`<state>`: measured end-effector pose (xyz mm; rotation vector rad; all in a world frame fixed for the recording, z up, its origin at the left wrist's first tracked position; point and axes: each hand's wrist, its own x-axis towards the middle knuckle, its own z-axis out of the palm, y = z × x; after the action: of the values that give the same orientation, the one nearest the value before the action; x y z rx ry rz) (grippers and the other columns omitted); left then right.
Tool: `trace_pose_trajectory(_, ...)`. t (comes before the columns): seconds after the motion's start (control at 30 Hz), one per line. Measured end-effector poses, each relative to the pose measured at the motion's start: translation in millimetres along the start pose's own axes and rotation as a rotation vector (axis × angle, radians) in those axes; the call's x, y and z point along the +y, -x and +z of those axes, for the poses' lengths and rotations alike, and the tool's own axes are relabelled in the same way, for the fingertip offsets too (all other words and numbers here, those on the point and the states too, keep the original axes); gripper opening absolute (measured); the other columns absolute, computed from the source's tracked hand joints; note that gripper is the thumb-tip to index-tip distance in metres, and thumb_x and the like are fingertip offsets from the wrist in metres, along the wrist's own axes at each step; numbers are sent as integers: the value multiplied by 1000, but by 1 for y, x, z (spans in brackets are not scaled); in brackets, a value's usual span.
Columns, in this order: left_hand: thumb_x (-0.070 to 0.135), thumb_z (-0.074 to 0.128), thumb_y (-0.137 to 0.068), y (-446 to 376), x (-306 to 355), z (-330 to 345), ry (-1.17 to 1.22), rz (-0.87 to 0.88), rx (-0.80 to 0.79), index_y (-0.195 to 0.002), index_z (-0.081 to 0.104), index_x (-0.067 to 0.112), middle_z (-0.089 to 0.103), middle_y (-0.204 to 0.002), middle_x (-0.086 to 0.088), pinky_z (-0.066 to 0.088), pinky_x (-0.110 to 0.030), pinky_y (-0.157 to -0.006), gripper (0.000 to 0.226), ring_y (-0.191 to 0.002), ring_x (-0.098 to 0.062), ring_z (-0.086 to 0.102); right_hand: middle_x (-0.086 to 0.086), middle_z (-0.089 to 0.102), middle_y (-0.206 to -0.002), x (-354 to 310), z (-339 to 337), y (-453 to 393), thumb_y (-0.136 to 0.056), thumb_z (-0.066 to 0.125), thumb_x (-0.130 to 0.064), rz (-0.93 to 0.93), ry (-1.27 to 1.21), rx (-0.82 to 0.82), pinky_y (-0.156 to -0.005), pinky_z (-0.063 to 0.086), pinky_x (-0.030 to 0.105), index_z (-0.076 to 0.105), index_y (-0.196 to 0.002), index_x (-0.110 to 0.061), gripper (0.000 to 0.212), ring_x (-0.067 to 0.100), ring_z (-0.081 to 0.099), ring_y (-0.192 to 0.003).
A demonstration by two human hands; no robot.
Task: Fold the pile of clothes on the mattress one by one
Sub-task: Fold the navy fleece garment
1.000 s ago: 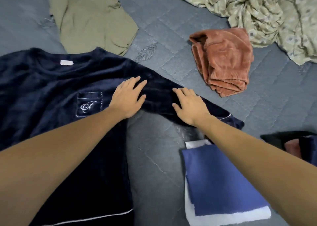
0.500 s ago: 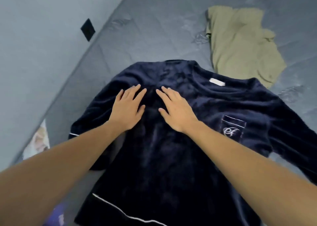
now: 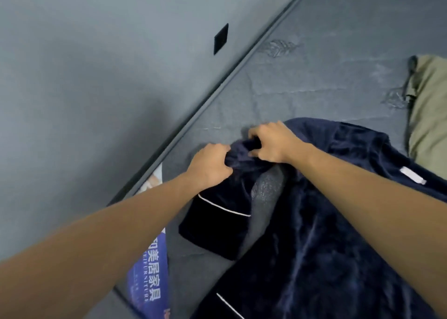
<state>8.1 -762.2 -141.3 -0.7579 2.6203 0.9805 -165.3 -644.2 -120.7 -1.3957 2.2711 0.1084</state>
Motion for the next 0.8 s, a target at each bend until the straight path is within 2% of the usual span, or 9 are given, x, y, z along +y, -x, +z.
trace_pose_trajectory(0.13, 0, 64, -77, 0, 3, -41, 48, 139, 456, -98, 53, 19, 55, -89, 6, 34, -36, -64, 30, -86, -24, 54, 10, 58, -101, -14, -25, 1, -77, 70, -18, -58, -26, 429, -73, 32, 43, 49, -95, -17, 27, 37, 53, -98)
trace_pose_trajectory(0.2, 12, 68, -78, 2, -2, -44, 39, 242, 364, -95, 51, 22, 50, -91, 14, 38, -38, -64, 26, -85, -19, 52, 8, 53, -103, -15, -17, 6, -73, 72, -21, -92, -9, 423, -72, 30, 41, 51, -92, -16, 28, 35, 49, -99)
trace_pose_trajectory(0.33, 61, 57, -88, 7, -19, -28, 86, 230, 40, -70, 52, 31, 59, -65, 10, 41, -34, -58, 36, -61, -11, 53, -6, 49, -129, -9, 8, 17, -86, 70, -59, -20, -235, -42, -104, 29, 43, 64, -82, -28, 32, 17, 37, -124)
trace_pose_trajectory(0.4, 43, 62, -93, 1, -22, -24, 181, 175, 182, -88, 62, 33, 61, -79, 12, 48, -36, -68, 11, -70, -11, 55, -3, 52, -136, -5, 9, 17, -99, 59, -53, 49, -422, 22, -113, 29, 42, 70, -87, -22, 35, 20, 37, -130)
trace_pose_trajectory(0.43, 32, 67, -92, -4, -23, -23, 186, 129, 238, -108, 64, 31, 61, -96, 11, 51, -37, -79, 17, -84, -13, 55, 0, 52, -136, -2, 9, 15, -102, 57, -47, 77, -437, 94, -115, 30, 42, 70, -97, -17, 32, 24, 39, -130)
trace_pose_trajectory(0.53, 26, 87, -78, -22, -29, -28, 125, 55, 28, -149, 48, 19, 55, -134, -3, 39, -39, -111, 81, -127, -25, 46, 7, 52, -142, 6, 1, 8, -94, 71, -35, 123, -218, 68, -108, 40, 52, 51, -134, -18, 48, 34, 43, -131)
trace_pose_trajectory(0.6, 22, 94, -73, -23, -24, -34, 283, 25, -186, -152, 44, 22, 58, -132, -2, 42, -34, -111, 93, -129, -21, 53, 7, 57, -143, 9, -6, 2, -88, 78, -36, 157, -152, -59, -105, 42, 49, 46, -143, -21, 66, 34, 50, -132)
trace_pose_trajectory(0.7, 21, 95, -71, -18, -11, -43, 498, -32, -371, -121, 69, 14, 76, -112, -3, 56, -35, -98, 56, -107, -19, 73, 8, 73, -114, 8, -18, -4, -86, 82, -29, 152, -250, -119, -90, 49, 38, 69, -120, -17, 38, 32, 65, -113)
trace_pose_trajectory(0.8, 18, 87, -80, -14, 3, -60, 733, -52, -360, -89, 77, 7, 79, -86, -7, 58, -33, -81, 18, -82, -19, 76, 3, 72, -93, 5, -36, -1, -92, 71, -26, 160, -403, 17, -86, 48, 39, 69, -93, -20, 6, 31, 66, -101)
